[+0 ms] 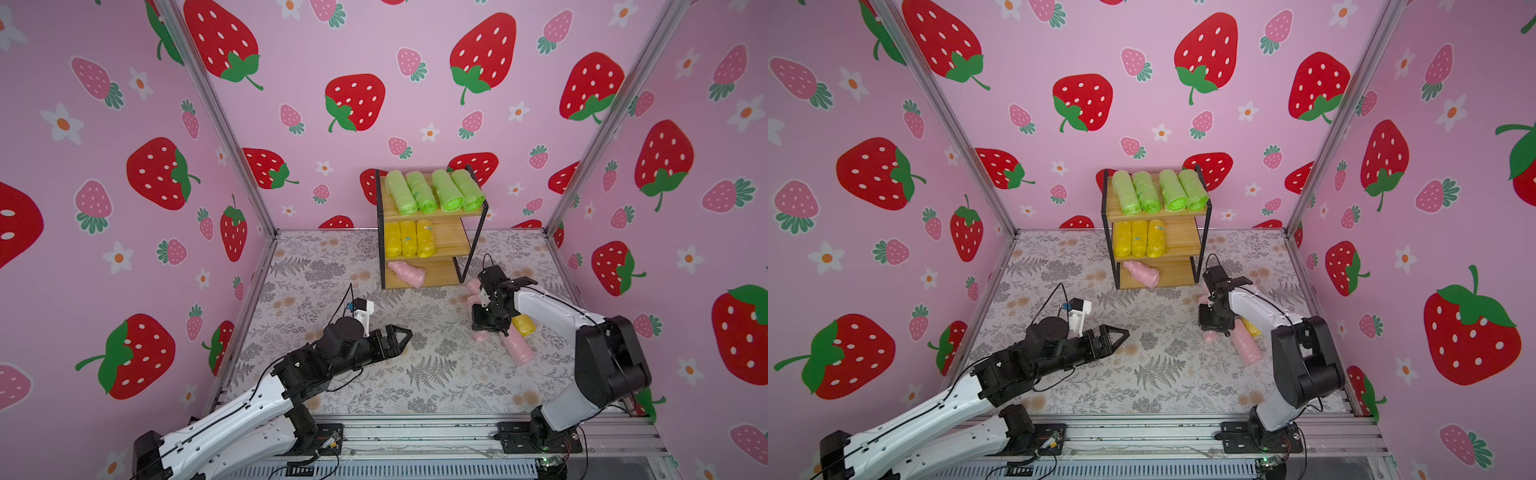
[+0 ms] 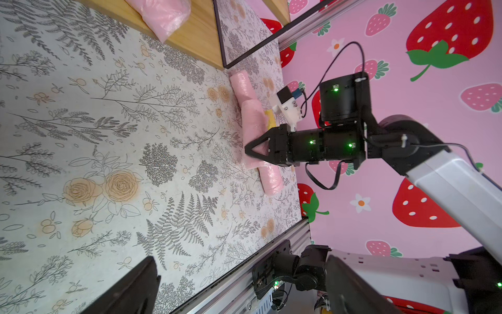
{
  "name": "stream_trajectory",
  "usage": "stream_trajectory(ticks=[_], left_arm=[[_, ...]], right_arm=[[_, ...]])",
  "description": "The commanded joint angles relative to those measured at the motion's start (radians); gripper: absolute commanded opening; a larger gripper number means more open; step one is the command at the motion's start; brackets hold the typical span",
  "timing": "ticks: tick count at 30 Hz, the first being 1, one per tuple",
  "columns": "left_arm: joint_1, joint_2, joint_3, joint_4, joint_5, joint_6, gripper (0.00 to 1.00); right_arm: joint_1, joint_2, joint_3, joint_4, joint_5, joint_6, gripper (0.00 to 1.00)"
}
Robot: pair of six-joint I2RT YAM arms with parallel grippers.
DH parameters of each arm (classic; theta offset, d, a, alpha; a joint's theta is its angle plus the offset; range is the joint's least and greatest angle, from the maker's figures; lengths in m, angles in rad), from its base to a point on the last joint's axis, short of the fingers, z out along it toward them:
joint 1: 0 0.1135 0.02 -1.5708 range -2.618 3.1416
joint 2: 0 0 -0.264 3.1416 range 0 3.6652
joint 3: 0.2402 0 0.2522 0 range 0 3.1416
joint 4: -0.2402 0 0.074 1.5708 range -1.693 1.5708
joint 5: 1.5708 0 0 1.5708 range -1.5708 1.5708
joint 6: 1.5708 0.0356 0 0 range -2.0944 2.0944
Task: Sort the rolls of trash bags by color and place them on the shelf
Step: Pick up the roll of trash bags from the center of the board.
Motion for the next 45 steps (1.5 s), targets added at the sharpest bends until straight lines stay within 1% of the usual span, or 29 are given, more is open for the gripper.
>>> stream_trajectory(ticks=[1,2,4,5,7,9,13,18,26,29,32,33,34,37,38,40,42,44,45], left_arm=[[-0.004,0.024,0.052,0.085,0.037,0.034,1.0],[-0.005,0.031,0.056,0.103,0.041,0.035,1.0],[-0.004,0.051,0.06,0.169,0.042,0.034,1.0],[-0.003,0.059,0.06,0.2,0.071,0.029,1.0],[-0.003,0.083,0.054,0.29,0.088,0.008,1.0],[-0.002,0.114,0.055,0.376,0.117,-0.012,1.0],[0.0,0.183,0.091,0.469,0.173,-0.032,1.0],[0.0,0.231,0.092,0.6,0.193,-0.069,1.0],[0.0,0.253,0.088,0.641,0.189,-0.095,1.0],[-0.002,0.27,0.091,0.659,0.197,-0.111,1.0],[-0.002,0.298,0.092,0.677,0.217,-0.131,0.97],[-0.002,0.309,0.094,0.684,0.227,-0.141,0.94],[-0.002,0.318,0.094,0.694,0.236,-0.147,0.89],[-0.003,0.348,0.098,0.719,0.264,-0.17,0.65],[-0.003,0.354,0.099,0.72,0.269,-0.174,0.59],[-0.003,0.367,0.107,0.715,0.279,-0.186,0.49],[-0.003,0.378,0.118,0.711,0.29,-0.189,0.41],[-0.003,0.388,0.127,0.711,0.299,-0.192,0.26],[-0.005,0.395,0.132,0.708,0.304,-0.195,0.16]], right_arm=[[0.006,-0.155,-0.002,-0.062,-0.131,0.031,0.0],[0.006,-0.197,-0.005,-0.065,-0.172,0.039,0.0],[0.006,-0.292,-0.02,-0.048,-0.293,0.065,0.0],[0.007,-0.326,-0.029,-0.034,-0.35,0.078,0.0],[0.017,-0.392,-0.047,-0.002,-0.468,0.101,0.0],[0.046,-0.441,-0.051,-0.001,-0.501,0.125,0.0],[0.106,-0.503,-0.049,0.07,-0.611,0.177,0.0],[0.188,-0.537,-0.037,0.1,-0.604,0.21,0.0],[0.31,-0.552,-0.01,0.13,-0.587,0.226,0.0],[0.332,-0.555,0.003,0.145,-0.588,0.231,0.0],[0.346,-0.553,0.016,0.153,-0.587,0.231,0.0],[0.349,-0.553,0.019,0.158,-0.586,0.231,0.0],[0.349,-0.553,0.02,0.16,-0.584,0.233,0.0],[0.356,-0.554,0.019,0.169,-0.586,0.234,0.0],[0.357,-0.554,0.018,0.169,-0.585,0.235,0.0],[0.363,-0.558,0.016,0.171,-0.585,0.234,0.0],[0.365,-0.562,0.015,0.17,-0.581,0.235,0.0],[0.366,-0.564,0.014,0.169,-0.578,0.235,0.0],[0.366,-0.563,0.013,0.168,-0.579,0.235,0.0]])
